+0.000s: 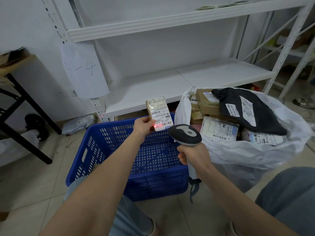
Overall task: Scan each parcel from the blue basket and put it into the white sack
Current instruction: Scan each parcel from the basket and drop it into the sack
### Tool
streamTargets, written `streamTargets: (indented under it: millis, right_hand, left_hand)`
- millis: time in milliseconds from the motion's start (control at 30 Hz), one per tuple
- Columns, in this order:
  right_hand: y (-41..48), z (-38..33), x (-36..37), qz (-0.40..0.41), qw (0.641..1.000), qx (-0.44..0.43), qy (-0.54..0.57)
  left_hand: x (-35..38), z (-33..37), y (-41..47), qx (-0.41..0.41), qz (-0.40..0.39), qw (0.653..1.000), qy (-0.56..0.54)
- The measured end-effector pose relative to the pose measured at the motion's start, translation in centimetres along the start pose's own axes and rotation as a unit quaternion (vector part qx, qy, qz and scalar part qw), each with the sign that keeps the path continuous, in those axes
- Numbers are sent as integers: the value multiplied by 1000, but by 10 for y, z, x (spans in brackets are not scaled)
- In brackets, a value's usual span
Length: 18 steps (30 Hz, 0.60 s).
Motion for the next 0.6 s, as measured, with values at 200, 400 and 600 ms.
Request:
streamTargets:
  millis: [200,400,600]
  right_hand:
    - [1,-3,-6,15,1000,-20,4]
    - [4,-8,-18,34,999,-33,19]
    - [8,-30,-46,74,991,-69,90]
  left_hand:
    - [15,5,1,7,-19,1000,9]
    - [38,17,-4,21,-41,999,29]
    - [63,36,-5,45,-72,994,63]
Point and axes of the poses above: each hand's wrist, its own y-axis towards the middle knuckle, its own x-axis out of the palm, z = x × y, the point moved 6 cm from there along y, towards the middle knuckle, and after that the axes turned 1 degree about x, right-handed, at the moved point
